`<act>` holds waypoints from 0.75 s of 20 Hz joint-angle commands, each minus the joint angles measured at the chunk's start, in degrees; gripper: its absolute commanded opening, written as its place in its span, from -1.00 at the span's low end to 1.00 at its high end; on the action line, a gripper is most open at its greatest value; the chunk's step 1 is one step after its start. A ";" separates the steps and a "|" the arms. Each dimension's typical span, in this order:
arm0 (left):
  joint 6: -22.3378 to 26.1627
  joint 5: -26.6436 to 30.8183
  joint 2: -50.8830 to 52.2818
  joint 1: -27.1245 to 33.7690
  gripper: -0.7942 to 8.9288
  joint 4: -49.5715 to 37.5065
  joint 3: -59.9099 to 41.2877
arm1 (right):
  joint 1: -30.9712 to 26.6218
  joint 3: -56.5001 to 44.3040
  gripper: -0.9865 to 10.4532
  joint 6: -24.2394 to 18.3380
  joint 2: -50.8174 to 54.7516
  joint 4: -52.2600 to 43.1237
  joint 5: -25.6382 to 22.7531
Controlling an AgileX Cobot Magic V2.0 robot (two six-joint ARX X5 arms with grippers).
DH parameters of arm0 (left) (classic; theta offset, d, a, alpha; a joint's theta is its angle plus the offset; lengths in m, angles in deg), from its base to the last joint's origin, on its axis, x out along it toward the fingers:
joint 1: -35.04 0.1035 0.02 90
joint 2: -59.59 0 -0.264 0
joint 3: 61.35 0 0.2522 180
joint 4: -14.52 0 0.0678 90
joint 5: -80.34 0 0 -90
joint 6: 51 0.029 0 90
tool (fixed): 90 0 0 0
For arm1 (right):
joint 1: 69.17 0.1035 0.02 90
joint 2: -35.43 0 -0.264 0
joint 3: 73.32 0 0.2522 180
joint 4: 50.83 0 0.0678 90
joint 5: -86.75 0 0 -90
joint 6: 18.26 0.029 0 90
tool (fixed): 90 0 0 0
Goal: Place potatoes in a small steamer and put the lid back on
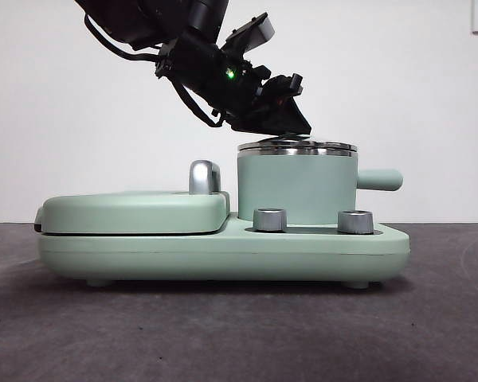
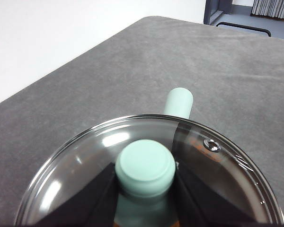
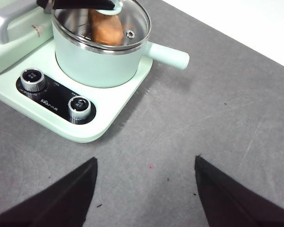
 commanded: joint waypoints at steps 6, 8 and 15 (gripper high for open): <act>0.63 -0.13 -1.16 -0.44 -0.59 1.07 2.12 | 0.22 0.42 -0.26 0.22 -0.35 -0.74 0.00; 0.63 -0.13 -1.16 -0.44 -0.59 1.09 2.12 | 0.22 0.42 -0.26 0.22 -0.35 -0.74 0.00; 0.59 -0.13 -1.14 -0.44 -0.58 1.75 2.12 | 0.22 0.42 -0.26 0.20 -0.35 -0.74 0.00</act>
